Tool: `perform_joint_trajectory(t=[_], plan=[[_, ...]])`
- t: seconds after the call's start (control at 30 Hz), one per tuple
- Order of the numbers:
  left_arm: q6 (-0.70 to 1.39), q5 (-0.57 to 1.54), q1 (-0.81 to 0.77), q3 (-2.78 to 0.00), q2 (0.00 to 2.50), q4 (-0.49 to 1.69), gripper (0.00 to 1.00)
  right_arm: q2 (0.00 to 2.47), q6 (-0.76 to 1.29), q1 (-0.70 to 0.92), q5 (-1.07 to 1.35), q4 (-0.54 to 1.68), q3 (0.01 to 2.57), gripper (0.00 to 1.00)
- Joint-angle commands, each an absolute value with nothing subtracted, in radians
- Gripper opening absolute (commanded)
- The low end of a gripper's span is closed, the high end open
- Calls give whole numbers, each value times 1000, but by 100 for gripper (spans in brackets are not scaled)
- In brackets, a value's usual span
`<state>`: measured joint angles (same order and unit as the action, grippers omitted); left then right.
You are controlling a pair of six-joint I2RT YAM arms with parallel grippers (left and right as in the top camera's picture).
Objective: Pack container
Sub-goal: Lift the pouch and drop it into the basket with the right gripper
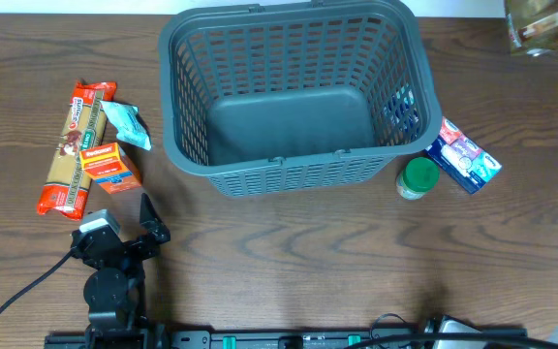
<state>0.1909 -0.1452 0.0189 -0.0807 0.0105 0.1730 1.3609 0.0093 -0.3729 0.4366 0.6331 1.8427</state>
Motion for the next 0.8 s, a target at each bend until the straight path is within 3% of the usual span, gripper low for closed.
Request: perform_joint_trajectory(t=[0.0,0.2,0.53,0.77], plan=[[196,-150,23,-56,5,184,98,1262,235,-341,475,627,1898,1],[196,-150,23,-56,5,184,99,1258,383,-213,418,737,1897,1],[196,-150,23,-56,5,184,98,1416,389,32,139,878,1897,1],[196,-151,23,-56,5,184,98,1546,388,109,134,909,1897,1]])
